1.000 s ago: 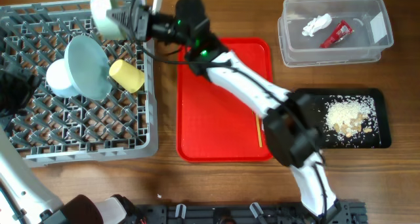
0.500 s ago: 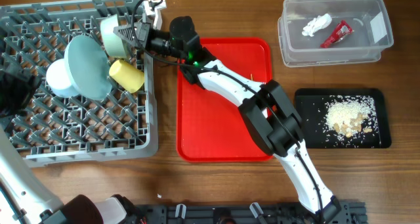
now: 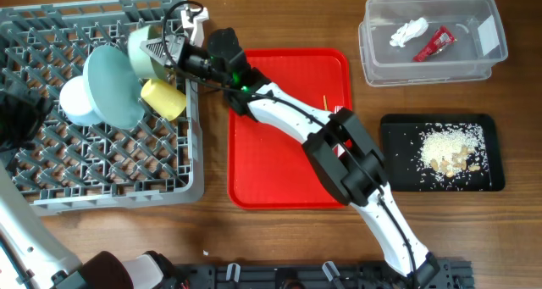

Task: Sort waste into correct bins and load items into the dishwasher rack
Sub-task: 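Carry the green bowl to the rack and set it down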

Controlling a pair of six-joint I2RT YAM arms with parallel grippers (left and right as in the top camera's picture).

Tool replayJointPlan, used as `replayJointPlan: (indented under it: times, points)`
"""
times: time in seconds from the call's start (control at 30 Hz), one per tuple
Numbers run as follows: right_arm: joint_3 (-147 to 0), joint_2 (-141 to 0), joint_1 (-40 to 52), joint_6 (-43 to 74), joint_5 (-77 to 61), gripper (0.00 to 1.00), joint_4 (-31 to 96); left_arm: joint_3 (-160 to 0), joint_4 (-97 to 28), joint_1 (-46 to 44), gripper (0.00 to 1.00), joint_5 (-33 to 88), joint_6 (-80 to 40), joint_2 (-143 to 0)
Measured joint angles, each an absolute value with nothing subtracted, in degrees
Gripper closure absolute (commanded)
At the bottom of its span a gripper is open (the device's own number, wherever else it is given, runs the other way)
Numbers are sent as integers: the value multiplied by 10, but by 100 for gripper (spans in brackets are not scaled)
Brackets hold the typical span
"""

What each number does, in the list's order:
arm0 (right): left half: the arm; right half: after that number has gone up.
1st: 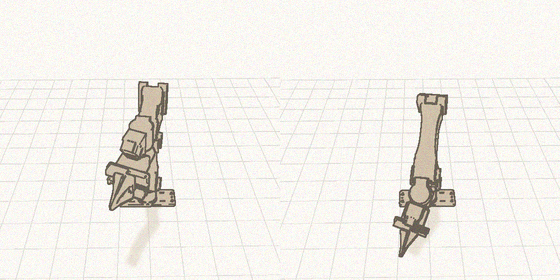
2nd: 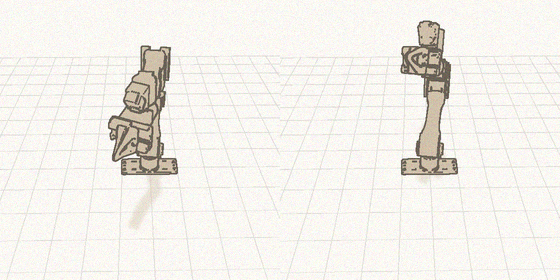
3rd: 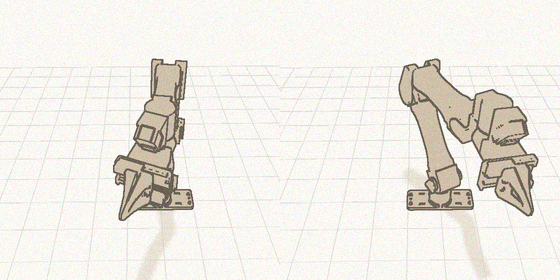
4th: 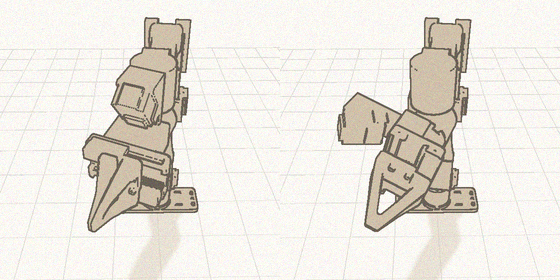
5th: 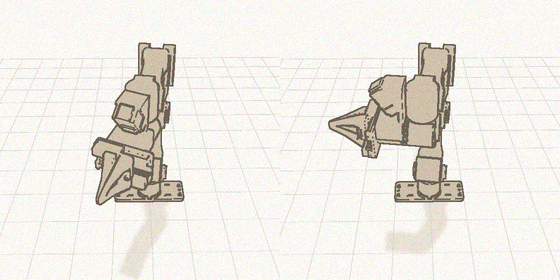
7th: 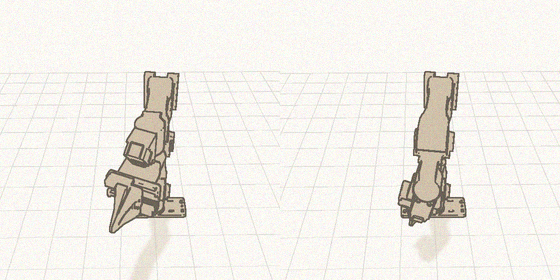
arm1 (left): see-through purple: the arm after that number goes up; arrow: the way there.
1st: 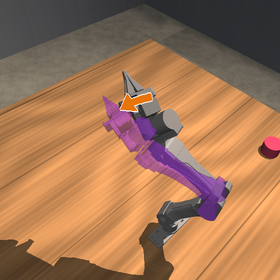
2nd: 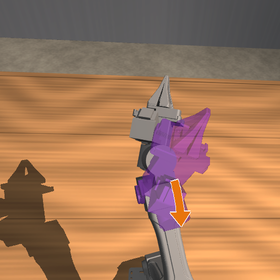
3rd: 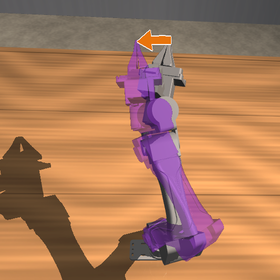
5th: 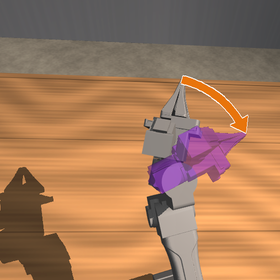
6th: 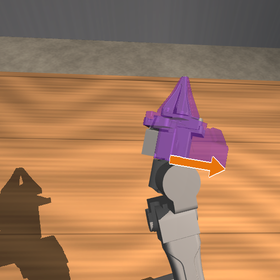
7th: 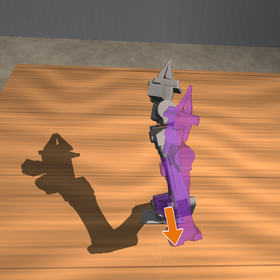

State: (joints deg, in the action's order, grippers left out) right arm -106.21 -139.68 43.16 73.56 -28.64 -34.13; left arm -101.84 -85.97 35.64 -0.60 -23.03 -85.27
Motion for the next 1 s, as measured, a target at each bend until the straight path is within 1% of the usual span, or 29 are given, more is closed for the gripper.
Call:
replayJointPlan:
  times: [0.03, 0.07, 0.17, 0.3, 0.47, 0.57, 0.7, 0.73, 0.77, 0.8, 0.83, 0.87, 0.9, 0.93, 1.0]
  points:
    - [-1062, -1397, 430, 732, -287, 73, -328, -1018, -860, 356, 0, -6, -230, -853]
    - [-1062, -1397, 427, 730, -288, 72, -317, -1018, -860, 356, 0, -6, -230, -853]
    - [-1062, -1397, 419, 703, -295, 72, -298, -1018, -860, 356, 0, -6, -230, -853]
    - [-1062, -1397, 403, 692, -306, 73, -289, -1018, -860, 356, 0, -6, -230, -853]
    - [-1062, -1393, 376, 672, -329, 72, -270, -1018, -860, 356, 0, -6, -230, -853]
    - [-1063, -1362, 366, 633, -324, 71, -157, -1018, -863, 356, 0, -6, -230, -853]
    - [-1062, -1275, 341, 569, -309, 67, -4, -1018, -862, 356, 0, 0, -230, -853]
    - [-1062, -1249, 329, 554, -308, 61, 24, -1018, -856, 356, 0, 8, -230, -853]
    - [-1063, -1225, 315, 544, -306, 42, 46, -1018, -851, 356, 0, 21, -230, -853]
    - [-1064, -1193, 293, 527, -304, 0, 91, -1018, -849, 357, 0, 50, -230, -853]
    - [-1065, -1161, 266, 510, -303, 0, 130, -1018, -844, 357, 0, 83, -228, -853]
    - [-1066, -1137, 240, 497, -301, 0, 164, -1018, -831, 357, 0, 146, -211, -853]
    - [-1066, -1117, 212, 484, -299, 0, 195, -1018, -815, 355, 0, 224, -176, -853]
    - [-1067, -1104, 184, 474, -297, 0, 222, -1018, -800, 343, 0, 328, -128, -853]
    - [-1067, -1096, 147, 467, -297, 0, 256, -1018, -776, 307, 1, 416, -87, -853]
